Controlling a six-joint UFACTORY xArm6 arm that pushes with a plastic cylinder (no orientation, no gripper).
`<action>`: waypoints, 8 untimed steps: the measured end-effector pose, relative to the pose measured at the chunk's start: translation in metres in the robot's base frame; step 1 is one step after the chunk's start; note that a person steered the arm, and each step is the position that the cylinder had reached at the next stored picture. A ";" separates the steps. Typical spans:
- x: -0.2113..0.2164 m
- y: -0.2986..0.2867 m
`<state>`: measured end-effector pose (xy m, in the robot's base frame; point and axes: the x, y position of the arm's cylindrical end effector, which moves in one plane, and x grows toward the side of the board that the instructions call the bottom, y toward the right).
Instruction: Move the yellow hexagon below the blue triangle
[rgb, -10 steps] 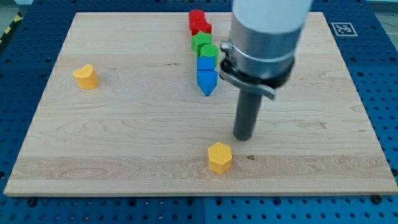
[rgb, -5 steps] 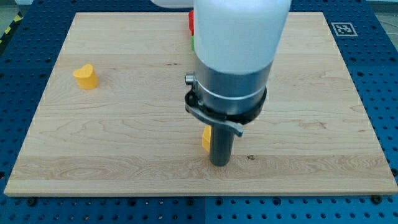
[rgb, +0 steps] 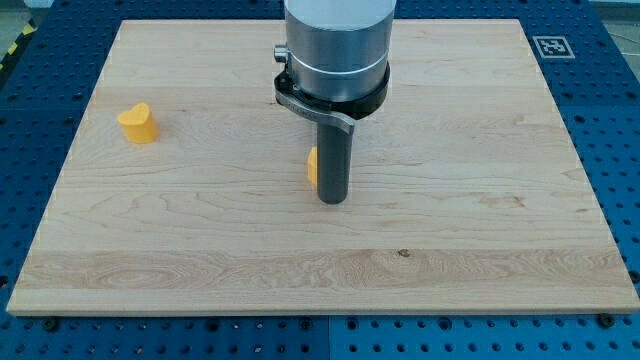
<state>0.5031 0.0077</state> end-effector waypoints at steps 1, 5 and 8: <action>-0.013 -0.005; -0.028 -0.091; -0.063 -0.055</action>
<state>0.4401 -0.0474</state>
